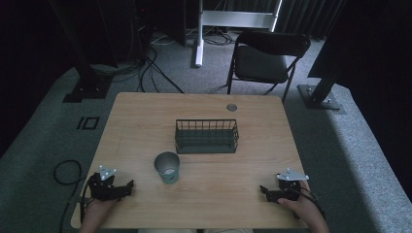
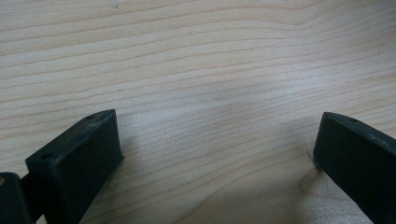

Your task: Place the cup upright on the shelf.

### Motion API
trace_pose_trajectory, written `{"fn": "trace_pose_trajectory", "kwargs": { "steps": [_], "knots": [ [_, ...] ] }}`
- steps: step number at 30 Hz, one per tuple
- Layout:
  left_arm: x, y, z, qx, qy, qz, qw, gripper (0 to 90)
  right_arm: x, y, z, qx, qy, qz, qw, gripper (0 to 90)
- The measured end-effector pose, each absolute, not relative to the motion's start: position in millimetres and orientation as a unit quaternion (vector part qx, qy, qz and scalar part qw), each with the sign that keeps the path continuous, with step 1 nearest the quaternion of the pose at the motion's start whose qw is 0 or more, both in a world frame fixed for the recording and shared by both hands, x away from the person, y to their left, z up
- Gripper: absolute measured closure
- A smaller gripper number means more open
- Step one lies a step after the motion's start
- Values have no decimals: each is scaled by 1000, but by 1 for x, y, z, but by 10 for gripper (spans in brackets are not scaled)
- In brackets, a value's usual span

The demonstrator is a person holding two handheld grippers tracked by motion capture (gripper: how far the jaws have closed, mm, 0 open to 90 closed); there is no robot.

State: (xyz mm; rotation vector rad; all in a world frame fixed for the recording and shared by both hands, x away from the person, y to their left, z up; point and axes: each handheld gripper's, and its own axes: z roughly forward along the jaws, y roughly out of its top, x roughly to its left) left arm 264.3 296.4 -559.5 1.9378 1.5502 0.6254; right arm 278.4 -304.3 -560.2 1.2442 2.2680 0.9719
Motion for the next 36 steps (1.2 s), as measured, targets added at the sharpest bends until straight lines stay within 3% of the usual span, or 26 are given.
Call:
{"fn": "trace_pose_trajectory", "kwargs": {
  "steps": [36],
  "knots": [
    [264,297,-559,726,580,234,287,14,290,-279,-548,413,809,378,178,114]
  ]
}}
